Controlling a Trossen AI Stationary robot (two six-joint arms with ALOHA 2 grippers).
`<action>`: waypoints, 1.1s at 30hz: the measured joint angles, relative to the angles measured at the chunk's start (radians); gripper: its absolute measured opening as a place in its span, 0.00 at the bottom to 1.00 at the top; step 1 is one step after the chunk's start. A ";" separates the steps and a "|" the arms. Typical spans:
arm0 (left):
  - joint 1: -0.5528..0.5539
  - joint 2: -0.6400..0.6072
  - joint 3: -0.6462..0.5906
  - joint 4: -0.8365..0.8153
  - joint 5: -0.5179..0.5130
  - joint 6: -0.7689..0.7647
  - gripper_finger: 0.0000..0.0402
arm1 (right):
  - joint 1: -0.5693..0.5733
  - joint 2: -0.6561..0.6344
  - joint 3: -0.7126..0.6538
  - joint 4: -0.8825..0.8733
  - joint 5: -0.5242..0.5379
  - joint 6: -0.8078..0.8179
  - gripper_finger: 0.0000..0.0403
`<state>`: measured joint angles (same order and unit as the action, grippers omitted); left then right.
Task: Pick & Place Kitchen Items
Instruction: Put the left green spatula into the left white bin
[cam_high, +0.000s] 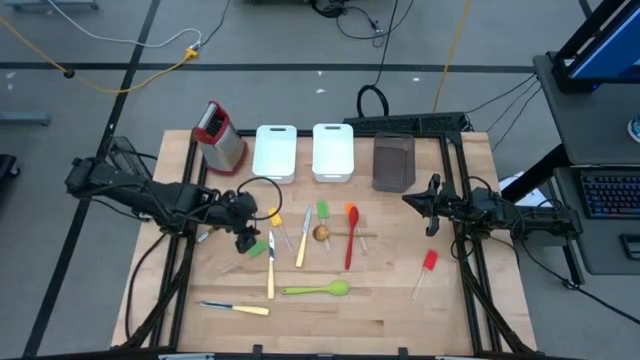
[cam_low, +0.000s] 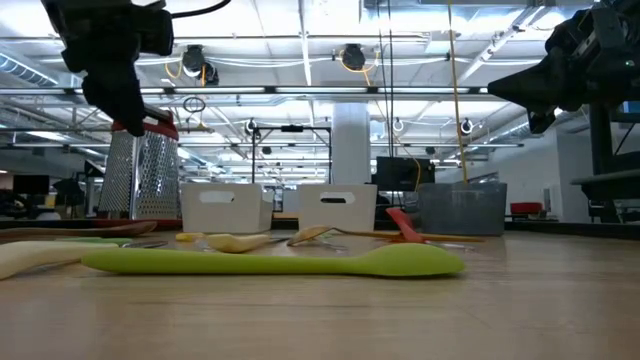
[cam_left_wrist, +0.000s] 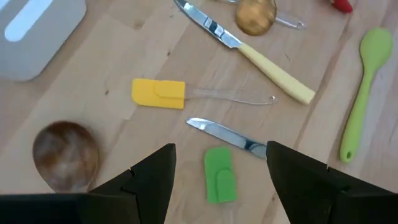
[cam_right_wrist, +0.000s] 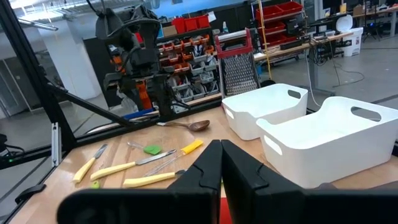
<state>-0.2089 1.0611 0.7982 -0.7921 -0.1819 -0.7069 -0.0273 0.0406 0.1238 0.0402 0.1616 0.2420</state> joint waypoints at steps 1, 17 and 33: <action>0.000 0.000 0.000 0.000 0.000 -0.016 0.64 | 0.000 0.000 0.000 0.000 0.000 0.000 0.01; -0.029 0.000 0.000 0.002 0.059 -0.083 0.81 | 0.000 0.000 0.000 0.000 -0.001 0.000 0.01; -0.026 0.018 -0.001 0.112 0.090 -0.191 0.98 | 0.000 0.000 0.000 0.000 -0.001 0.000 0.01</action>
<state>-0.2352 1.0788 0.7975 -0.6798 -0.0919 -0.8974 -0.0273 0.0406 0.1238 0.0402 0.1608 0.2420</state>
